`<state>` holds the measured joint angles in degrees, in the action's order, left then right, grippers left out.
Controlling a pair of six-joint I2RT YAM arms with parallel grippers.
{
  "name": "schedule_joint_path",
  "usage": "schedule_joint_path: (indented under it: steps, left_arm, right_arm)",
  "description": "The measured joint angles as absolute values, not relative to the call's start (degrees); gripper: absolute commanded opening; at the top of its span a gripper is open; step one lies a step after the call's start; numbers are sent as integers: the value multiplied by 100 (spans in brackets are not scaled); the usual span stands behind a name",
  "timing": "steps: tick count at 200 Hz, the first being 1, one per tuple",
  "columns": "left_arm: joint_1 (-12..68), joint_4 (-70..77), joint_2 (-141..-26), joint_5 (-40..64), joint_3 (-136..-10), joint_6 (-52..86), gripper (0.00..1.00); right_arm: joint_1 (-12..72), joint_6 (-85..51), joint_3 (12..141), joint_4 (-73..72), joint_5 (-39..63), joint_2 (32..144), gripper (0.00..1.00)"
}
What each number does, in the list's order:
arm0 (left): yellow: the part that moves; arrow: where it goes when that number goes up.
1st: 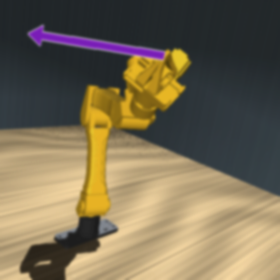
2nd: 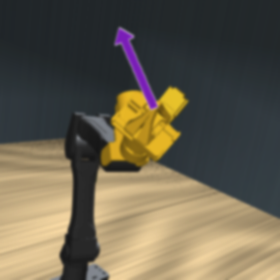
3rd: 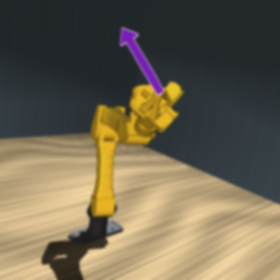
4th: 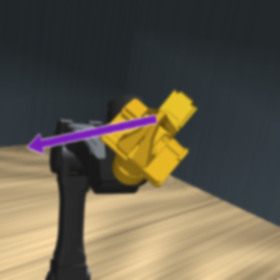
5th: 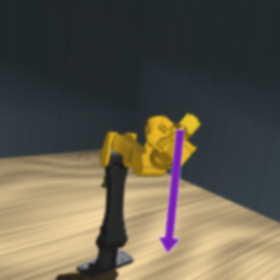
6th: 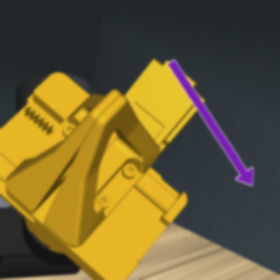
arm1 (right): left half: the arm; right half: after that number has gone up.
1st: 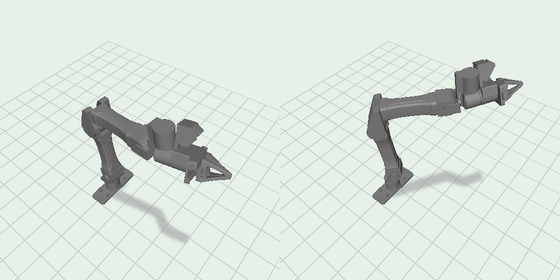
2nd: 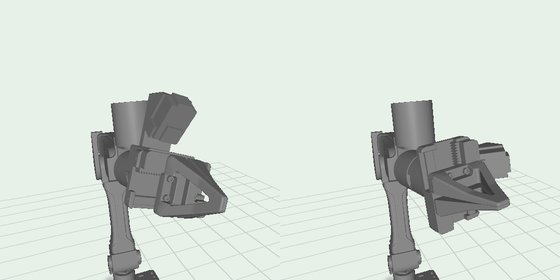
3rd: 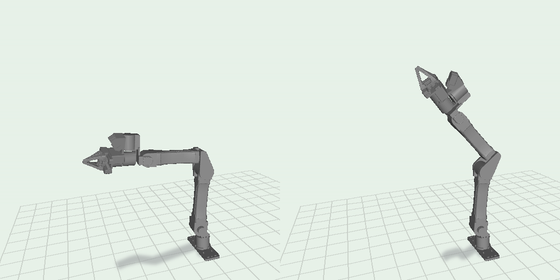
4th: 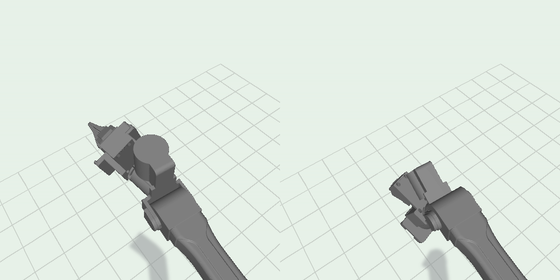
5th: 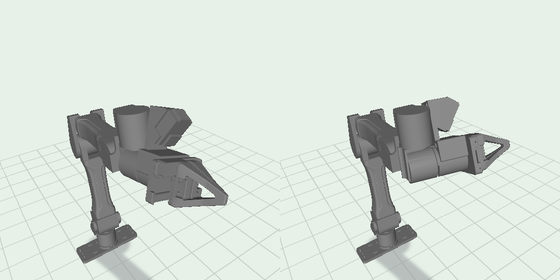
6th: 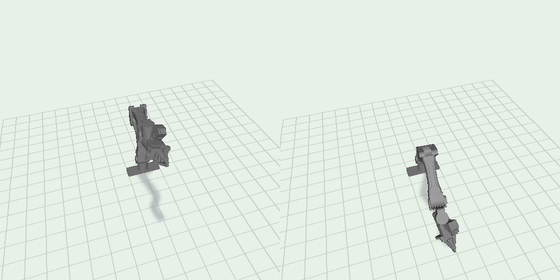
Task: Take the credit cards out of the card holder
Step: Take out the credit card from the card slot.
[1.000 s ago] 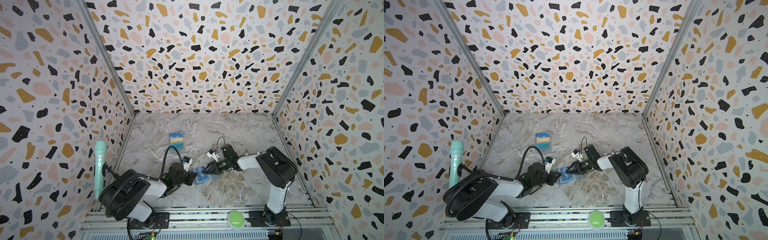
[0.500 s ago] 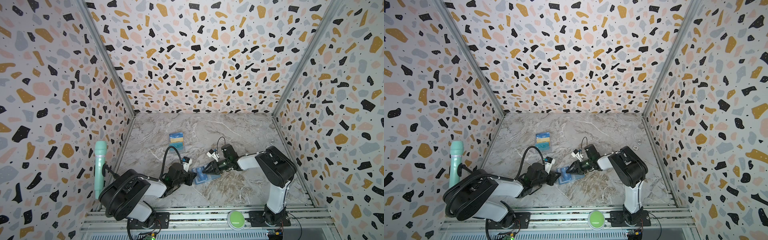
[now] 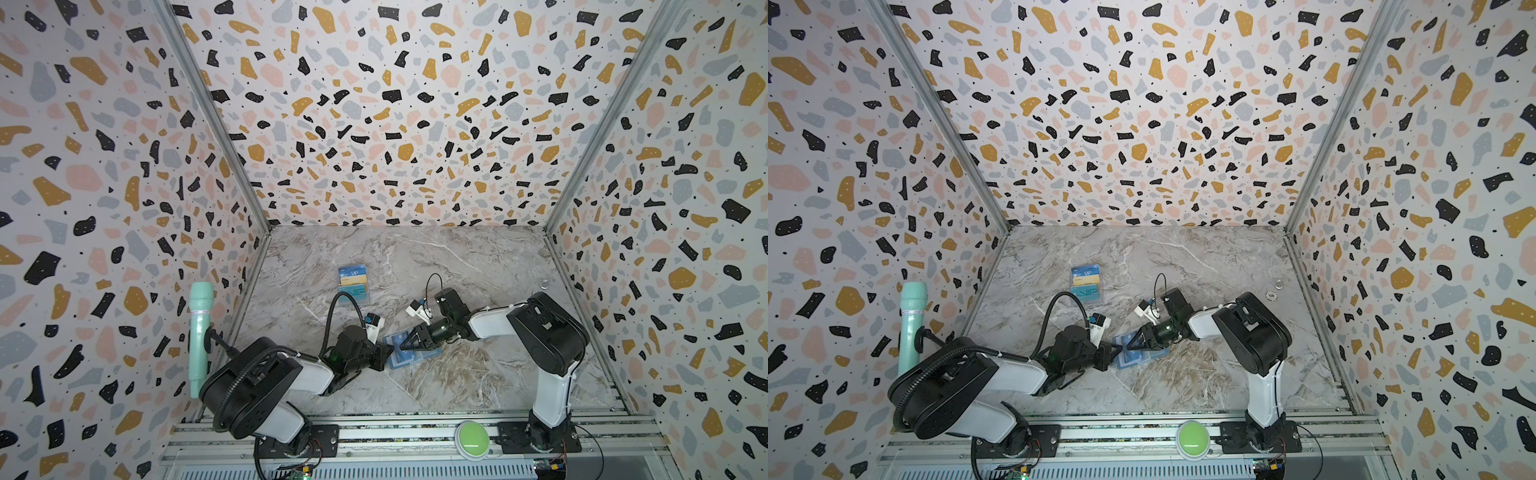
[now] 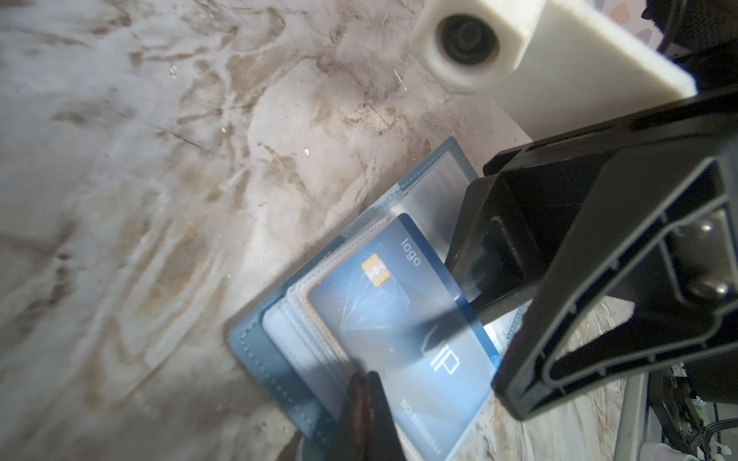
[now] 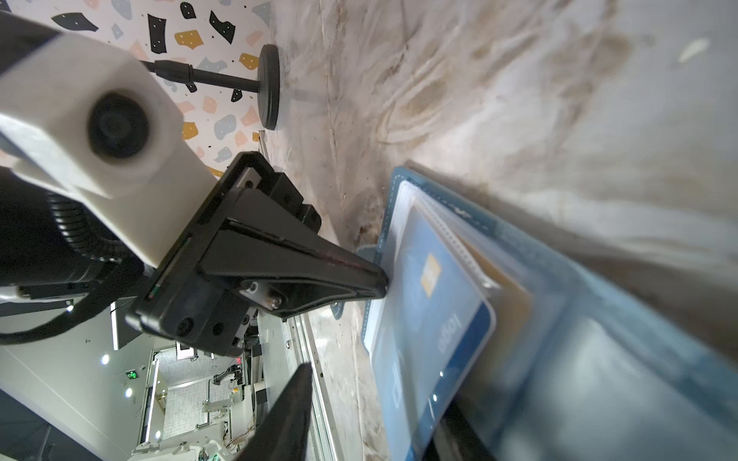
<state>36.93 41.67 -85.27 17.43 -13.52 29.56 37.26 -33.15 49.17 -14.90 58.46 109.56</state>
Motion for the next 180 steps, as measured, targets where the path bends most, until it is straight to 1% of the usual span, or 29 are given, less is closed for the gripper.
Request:
schedule_joint_path:
  steps: [87,180]
  left_arm:
    - [3693,3575,-8130,1769,-1365,2954,1]
    - [3693,3555,-8066,1857,-1402,2936,0]
  right_arm:
    - [3704,-3468,4901,-1817,6003,11139,43]
    - [3682,-3586,4814,-2021,6014,11139,43]
